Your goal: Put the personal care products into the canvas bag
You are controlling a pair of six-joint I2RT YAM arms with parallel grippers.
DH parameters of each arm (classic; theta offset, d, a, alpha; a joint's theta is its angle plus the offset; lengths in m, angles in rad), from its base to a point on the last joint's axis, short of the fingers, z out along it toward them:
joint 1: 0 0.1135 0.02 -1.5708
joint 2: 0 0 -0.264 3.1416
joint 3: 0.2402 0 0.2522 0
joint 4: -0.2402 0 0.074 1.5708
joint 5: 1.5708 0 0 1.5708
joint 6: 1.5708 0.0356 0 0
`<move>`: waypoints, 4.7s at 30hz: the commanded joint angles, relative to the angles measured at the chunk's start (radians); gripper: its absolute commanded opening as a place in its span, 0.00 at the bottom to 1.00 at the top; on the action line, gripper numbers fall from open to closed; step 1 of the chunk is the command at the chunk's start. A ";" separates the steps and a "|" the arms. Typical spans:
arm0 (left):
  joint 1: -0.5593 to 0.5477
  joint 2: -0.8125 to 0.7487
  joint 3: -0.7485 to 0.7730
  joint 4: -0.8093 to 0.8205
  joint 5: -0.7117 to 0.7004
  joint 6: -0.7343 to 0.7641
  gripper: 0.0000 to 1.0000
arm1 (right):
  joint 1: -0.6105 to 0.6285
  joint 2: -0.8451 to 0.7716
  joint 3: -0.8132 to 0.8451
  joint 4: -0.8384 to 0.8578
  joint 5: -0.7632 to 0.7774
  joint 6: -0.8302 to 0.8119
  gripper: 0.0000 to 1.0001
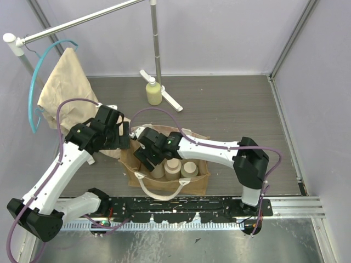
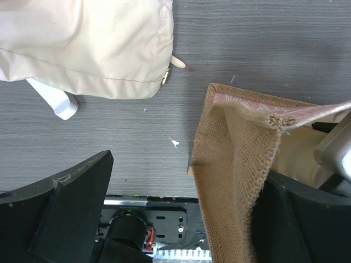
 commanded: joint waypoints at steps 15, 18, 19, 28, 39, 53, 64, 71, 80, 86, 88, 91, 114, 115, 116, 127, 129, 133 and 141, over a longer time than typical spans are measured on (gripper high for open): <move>0.000 -0.011 -0.014 -0.025 -0.040 0.003 0.98 | -0.001 -0.043 0.185 -0.108 0.137 -0.026 0.89; 0.000 -0.006 -0.011 -0.023 -0.037 0.001 0.98 | -0.004 -0.082 0.200 -0.111 0.141 -0.028 0.98; 0.000 -0.005 -0.009 -0.022 -0.036 -0.001 0.98 | -0.006 -0.093 0.206 -0.111 0.141 -0.028 0.99; 0.000 0.003 -0.010 -0.017 -0.038 -0.019 0.98 | -0.055 -0.198 0.292 -0.097 0.078 -0.057 1.00; 0.000 -0.001 -0.037 0.007 -0.048 -0.042 0.98 | -0.266 -0.139 0.438 -0.014 -0.051 -0.175 1.00; 0.000 -0.011 -0.065 0.074 -0.053 -0.057 0.98 | -0.424 0.406 0.975 0.019 -0.070 -0.238 1.00; 0.000 0.034 -0.060 0.100 -0.076 -0.055 0.98 | -0.476 0.531 0.952 0.241 -0.084 -0.277 1.00; 0.000 0.048 -0.050 0.104 -0.069 -0.047 0.98 | -0.506 0.586 0.959 0.313 -0.132 -0.280 0.96; 0.000 0.057 -0.048 0.101 -0.064 -0.040 0.98 | -0.513 0.649 0.935 0.478 -0.164 -0.295 0.95; 0.000 0.072 -0.030 0.087 -0.070 -0.020 0.98 | -0.512 0.701 0.944 0.507 -0.174 -0.287 0.94; -0.001 0.076 -0.024 0.089 -0.070 -0.013 0.98 | -0.512 0.711 0.936 0.536 -0.179 -0.284 0.93; 0.000 0.085 -0.018 0.087 -0.063 -0.007 0.98 | -0.513 0.726 0.922 0.603 -0.187 -0.287 0.90; 0.000 0.090 -0.029 0.094 -0.054 0.008 0.98 | -0.512 0.648 0.799 0.682 -0.132 -0.337 0.03; 0.000 0.088 -0.029 0.094 -0.056 0.007 0.98 | -0.512 0.614 0.797 0.679 -0.132 -0.337 0.01; 0.000 0.083 -0.032 0.095 -0.058 0.007 0.98 | -0.512 0.605 0.797 0.672 -0.131 -0.342 0.00; 0.000 0.053 -0.044 0.097 -0.071 0.013 0.98 | -0.513 0.317 0.723 0.458 -0.164 -0.336 0.00; 0.000 0.044 -0.049 0.096 -0.071 0.016 0.98 | -0.511 0.252 0.697 0.407 -0.174 -0.328 0.00; 0.000 0.026 -0.060 0.092 -0.066 0.023 0.98 | -0.499 0.119 0.621 0.343 -0.157 -0.328 0.01; 0.000 -0.018 -0.087 0.087 -0.054 0.038 0.98 | -0.423 -0.085 0.604 0.187 -0.045 -0.348 0.01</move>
